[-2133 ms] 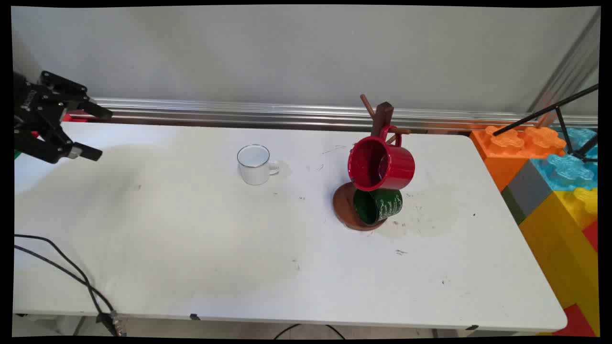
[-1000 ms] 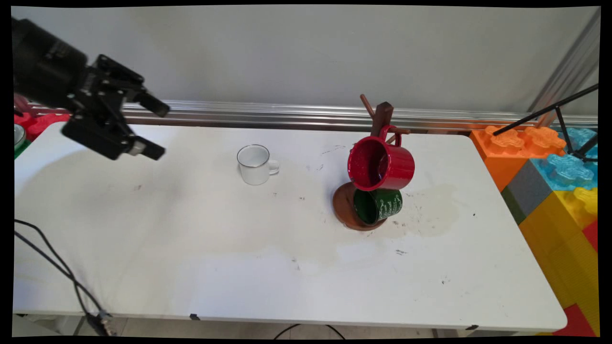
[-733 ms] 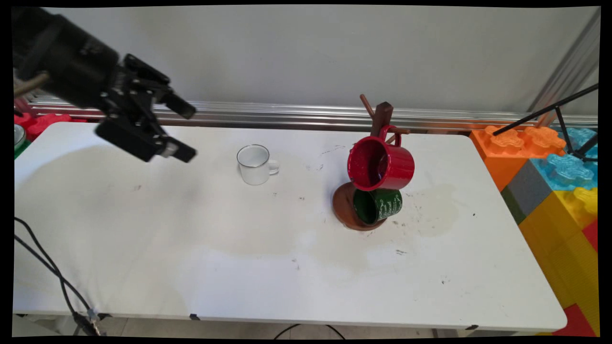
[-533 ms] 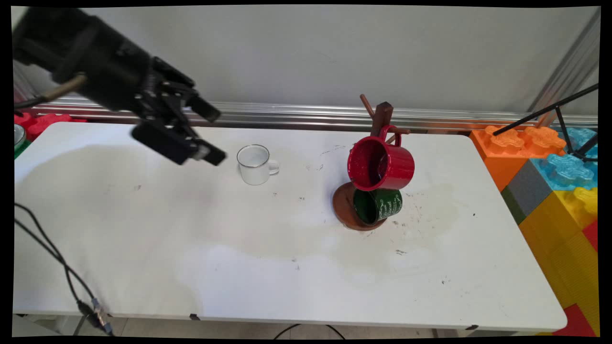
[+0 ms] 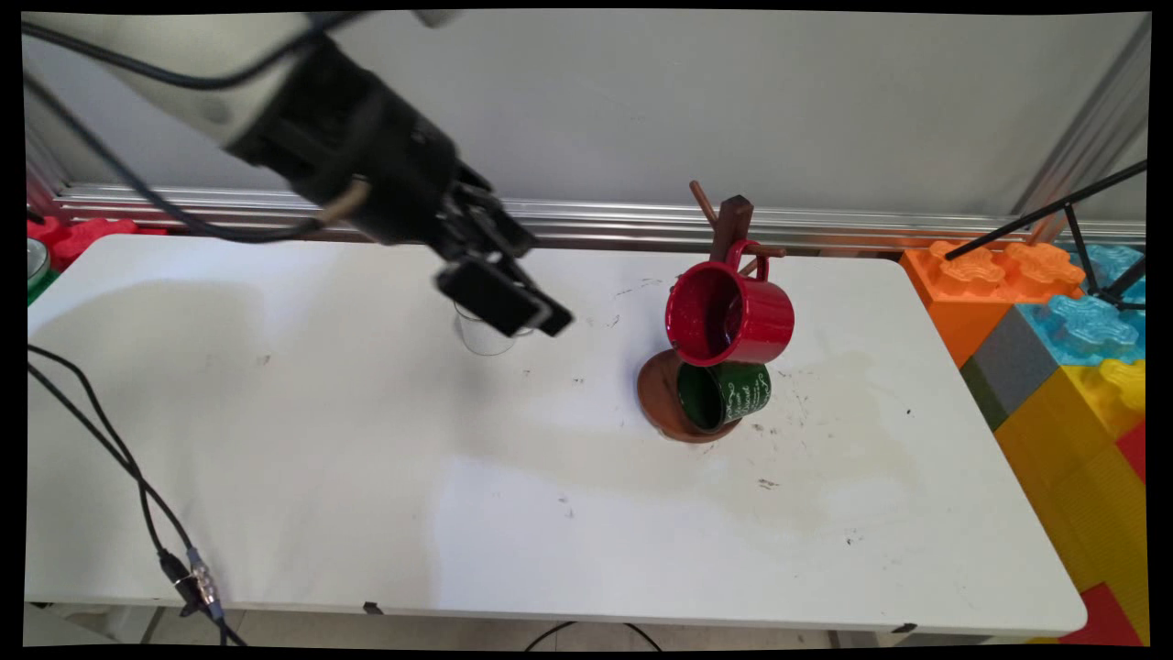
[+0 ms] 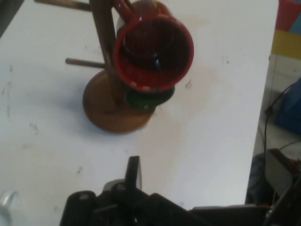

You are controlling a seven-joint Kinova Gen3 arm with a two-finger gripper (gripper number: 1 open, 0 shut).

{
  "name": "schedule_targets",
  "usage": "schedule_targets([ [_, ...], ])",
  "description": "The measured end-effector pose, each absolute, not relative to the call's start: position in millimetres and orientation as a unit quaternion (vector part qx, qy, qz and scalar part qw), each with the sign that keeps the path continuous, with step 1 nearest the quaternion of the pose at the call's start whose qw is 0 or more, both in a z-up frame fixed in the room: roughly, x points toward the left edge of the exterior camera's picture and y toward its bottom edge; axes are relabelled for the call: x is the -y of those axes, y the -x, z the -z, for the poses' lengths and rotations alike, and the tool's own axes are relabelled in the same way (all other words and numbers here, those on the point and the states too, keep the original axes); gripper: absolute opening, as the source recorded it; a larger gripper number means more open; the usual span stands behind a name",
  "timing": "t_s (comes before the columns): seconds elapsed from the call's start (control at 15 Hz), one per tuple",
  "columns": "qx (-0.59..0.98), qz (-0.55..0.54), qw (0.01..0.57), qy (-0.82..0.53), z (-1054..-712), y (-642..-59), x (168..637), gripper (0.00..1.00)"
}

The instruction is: Pick up the red mug from the rack

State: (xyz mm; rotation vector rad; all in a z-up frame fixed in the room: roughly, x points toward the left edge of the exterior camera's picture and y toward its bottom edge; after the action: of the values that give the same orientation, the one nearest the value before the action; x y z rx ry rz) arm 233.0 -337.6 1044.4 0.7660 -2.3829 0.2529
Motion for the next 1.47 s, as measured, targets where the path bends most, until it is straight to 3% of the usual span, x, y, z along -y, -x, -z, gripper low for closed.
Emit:
schedule_targets([
  [0.8, 0.889, -0.102, 0.336, -0.294, -966, -146, 385, 1.00],
  [1.47, 0.876, -0.114, 0.369, -0.291, -921, -130, 397, 1.00],
])
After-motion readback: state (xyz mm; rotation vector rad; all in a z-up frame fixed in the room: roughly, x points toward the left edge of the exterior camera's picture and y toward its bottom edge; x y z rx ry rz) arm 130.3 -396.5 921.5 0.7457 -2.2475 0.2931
